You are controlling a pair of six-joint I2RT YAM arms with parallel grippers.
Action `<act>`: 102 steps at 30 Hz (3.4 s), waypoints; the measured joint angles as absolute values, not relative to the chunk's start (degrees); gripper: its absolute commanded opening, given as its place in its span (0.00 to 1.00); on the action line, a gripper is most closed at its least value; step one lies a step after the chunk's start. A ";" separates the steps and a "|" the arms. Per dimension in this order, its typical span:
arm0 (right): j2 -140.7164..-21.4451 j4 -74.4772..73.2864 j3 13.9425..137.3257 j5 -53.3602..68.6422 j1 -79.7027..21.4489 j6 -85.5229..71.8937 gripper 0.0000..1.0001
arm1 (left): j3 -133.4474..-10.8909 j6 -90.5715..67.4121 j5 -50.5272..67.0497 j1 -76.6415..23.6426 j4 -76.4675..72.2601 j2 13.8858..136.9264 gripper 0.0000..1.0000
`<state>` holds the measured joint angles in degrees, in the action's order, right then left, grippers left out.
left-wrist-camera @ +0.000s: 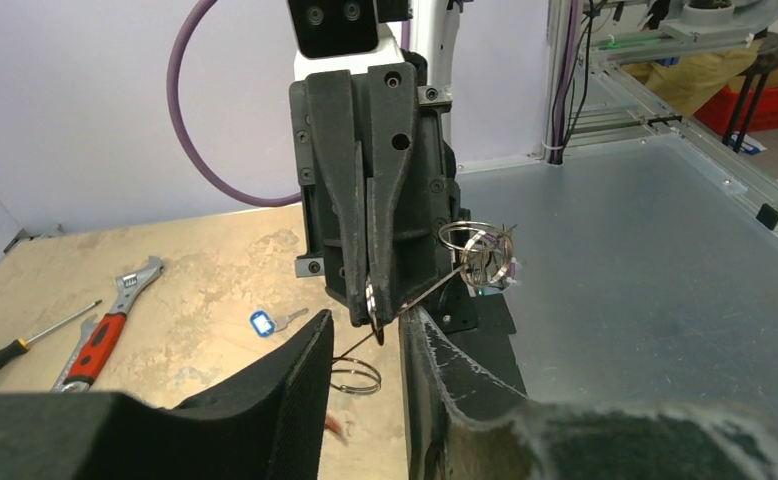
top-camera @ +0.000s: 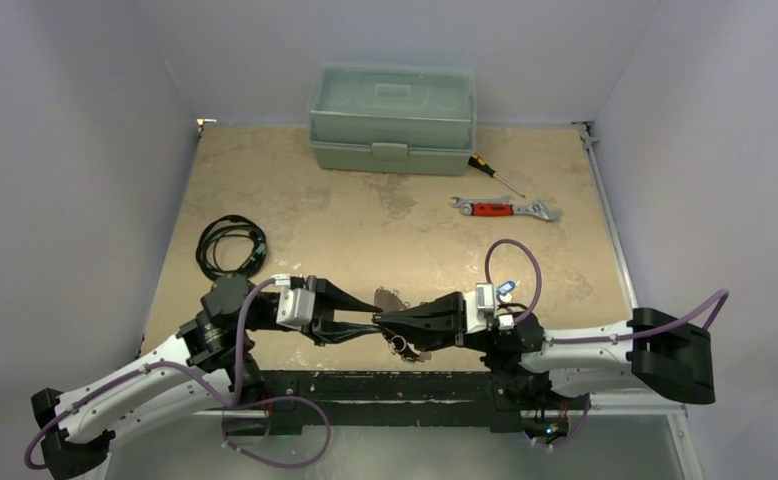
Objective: Put the keys on the keyring
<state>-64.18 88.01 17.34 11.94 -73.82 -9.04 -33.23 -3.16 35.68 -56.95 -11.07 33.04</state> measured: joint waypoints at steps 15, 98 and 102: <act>-64.75 88.12 18.33 11.70 -73.63 -10.94 0.00 | -35.55 -1.87 36.38 -56.90 -7.57 33.61 0.18; -51.22 -5.21 43.07 8.12 -73.93 24.71 0.28 | -35.70 16.10 28.08 -56.71 11.31 36.45 0.00; -51.42 -5.17 43.07 7.38 -73.93 25.04 0.02 | -35.46 16.10 28.58 -56.75 11.42 36.32 0.00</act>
<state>-51.42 -5.17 43.07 7.38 -73.93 25.04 -35.46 16.10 28.58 -56.75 11.42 36.32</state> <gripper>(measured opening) 0.224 0.029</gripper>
